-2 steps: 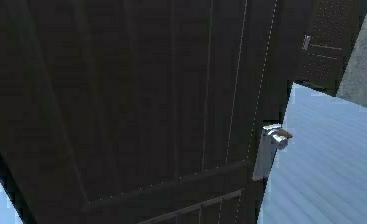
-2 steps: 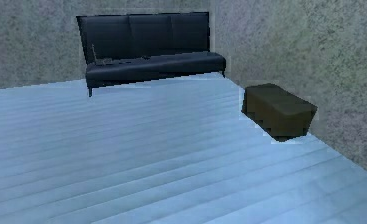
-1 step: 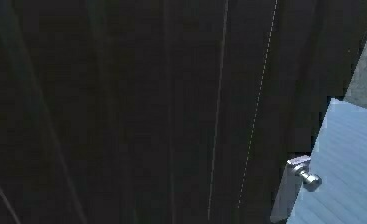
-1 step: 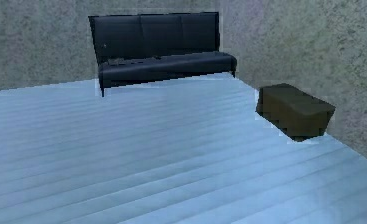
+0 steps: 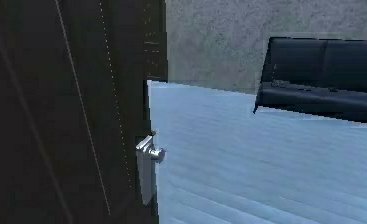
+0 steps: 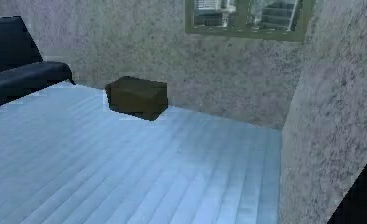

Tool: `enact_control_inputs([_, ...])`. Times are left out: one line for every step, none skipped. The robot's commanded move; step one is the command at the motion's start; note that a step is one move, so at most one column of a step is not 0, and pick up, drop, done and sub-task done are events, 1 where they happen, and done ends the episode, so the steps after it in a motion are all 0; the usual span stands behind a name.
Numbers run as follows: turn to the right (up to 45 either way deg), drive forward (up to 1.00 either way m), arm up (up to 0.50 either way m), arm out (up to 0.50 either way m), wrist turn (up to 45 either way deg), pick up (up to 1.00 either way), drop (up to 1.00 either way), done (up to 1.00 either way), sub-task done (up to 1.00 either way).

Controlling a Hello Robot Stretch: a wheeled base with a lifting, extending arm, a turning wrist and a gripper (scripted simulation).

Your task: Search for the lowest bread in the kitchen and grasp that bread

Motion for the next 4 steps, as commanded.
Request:
enact_control_inputs([45.0,0.0,0.0,0.0,0.0,0.0,0.0,0.0,0.0])
enact_control_inputs([18.0,0.0,0.0,0.0,0.0,0.0,0.0,0.0,0.0])
enact_control_inputs([0.0,0.35,0.0,0.0,0.0,0.0,0.0,0.0,0.0])
enact_control_inputs([-45.0,0.0,0.0,0.0,0.0,0.0,0.0,0.0,0.0])
